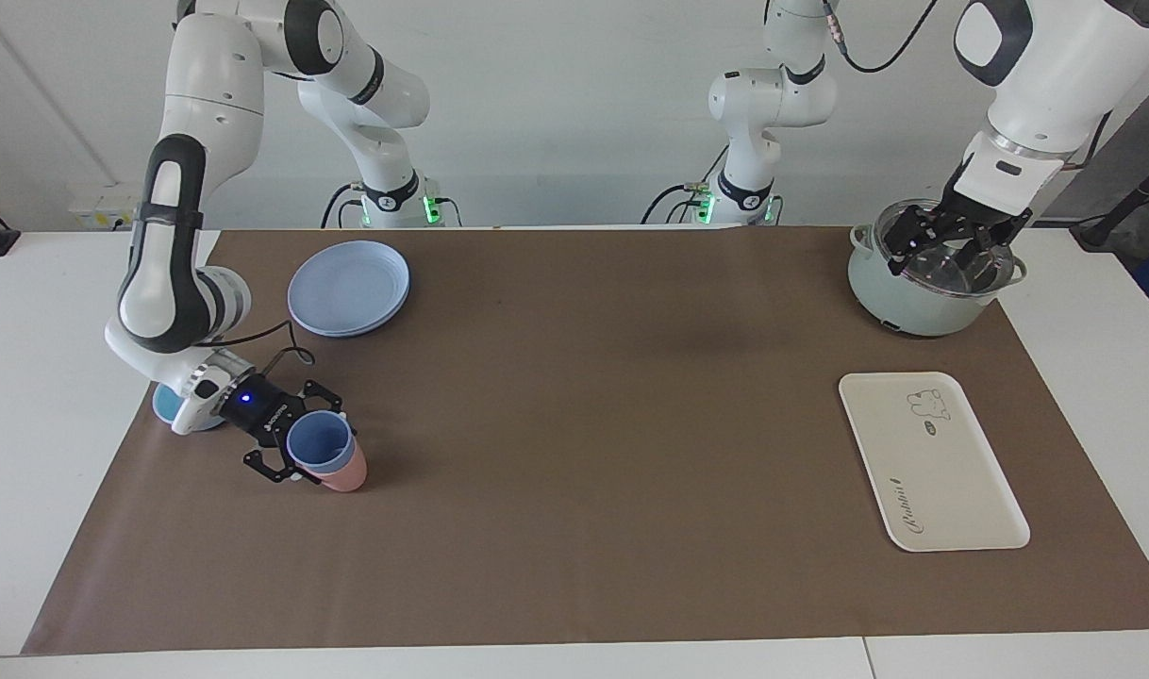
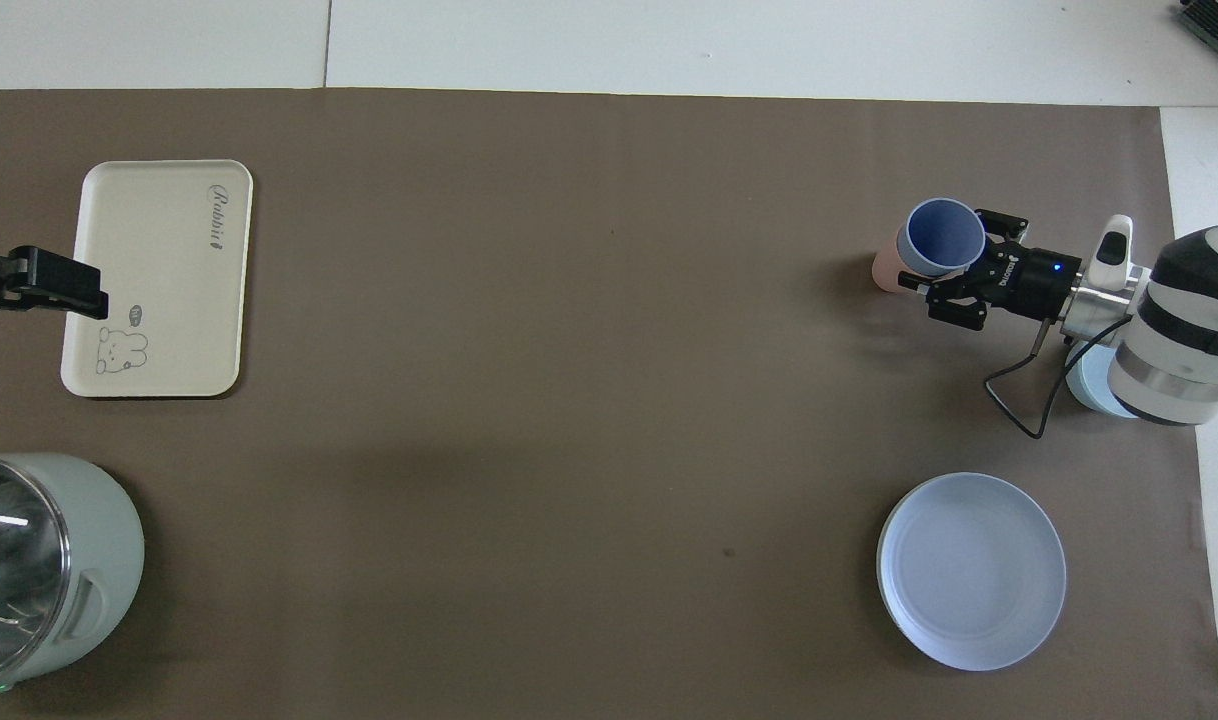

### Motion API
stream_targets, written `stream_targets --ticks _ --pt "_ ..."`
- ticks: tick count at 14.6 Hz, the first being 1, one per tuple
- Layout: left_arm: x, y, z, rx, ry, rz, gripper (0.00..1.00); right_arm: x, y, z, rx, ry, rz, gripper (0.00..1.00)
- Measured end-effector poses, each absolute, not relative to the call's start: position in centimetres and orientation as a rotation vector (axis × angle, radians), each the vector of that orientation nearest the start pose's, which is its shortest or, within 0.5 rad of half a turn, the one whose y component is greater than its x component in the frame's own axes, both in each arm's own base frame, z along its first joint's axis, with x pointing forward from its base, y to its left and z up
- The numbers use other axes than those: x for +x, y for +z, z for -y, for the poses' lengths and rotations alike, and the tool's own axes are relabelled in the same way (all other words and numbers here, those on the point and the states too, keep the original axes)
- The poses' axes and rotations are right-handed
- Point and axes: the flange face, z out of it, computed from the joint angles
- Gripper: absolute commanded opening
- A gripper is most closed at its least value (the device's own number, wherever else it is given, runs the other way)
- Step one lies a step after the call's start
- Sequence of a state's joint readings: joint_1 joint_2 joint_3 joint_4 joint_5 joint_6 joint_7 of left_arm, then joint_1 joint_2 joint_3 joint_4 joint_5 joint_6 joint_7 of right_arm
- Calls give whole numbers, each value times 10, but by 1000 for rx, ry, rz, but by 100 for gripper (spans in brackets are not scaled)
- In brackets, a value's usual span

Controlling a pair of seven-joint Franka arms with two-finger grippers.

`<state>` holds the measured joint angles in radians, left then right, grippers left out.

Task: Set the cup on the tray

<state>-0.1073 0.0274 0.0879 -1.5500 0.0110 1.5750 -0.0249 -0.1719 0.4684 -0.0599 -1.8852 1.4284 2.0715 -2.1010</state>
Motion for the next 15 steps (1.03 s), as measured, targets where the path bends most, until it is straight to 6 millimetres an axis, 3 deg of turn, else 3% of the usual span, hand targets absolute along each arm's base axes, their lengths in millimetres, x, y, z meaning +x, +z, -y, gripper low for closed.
stream_targets --ticks 9,12,15 --pt "565 622 5 -3128 -28 23 100 633 273 89 -2053 -1156 946 0" --pt "566 623 0 -3135 -46 39 100 641 295 88 -2084 -1151 885 0" --pt "568 625 -3 -3182 -70 68 100 646 339 83 -2215 -1071 883 0"
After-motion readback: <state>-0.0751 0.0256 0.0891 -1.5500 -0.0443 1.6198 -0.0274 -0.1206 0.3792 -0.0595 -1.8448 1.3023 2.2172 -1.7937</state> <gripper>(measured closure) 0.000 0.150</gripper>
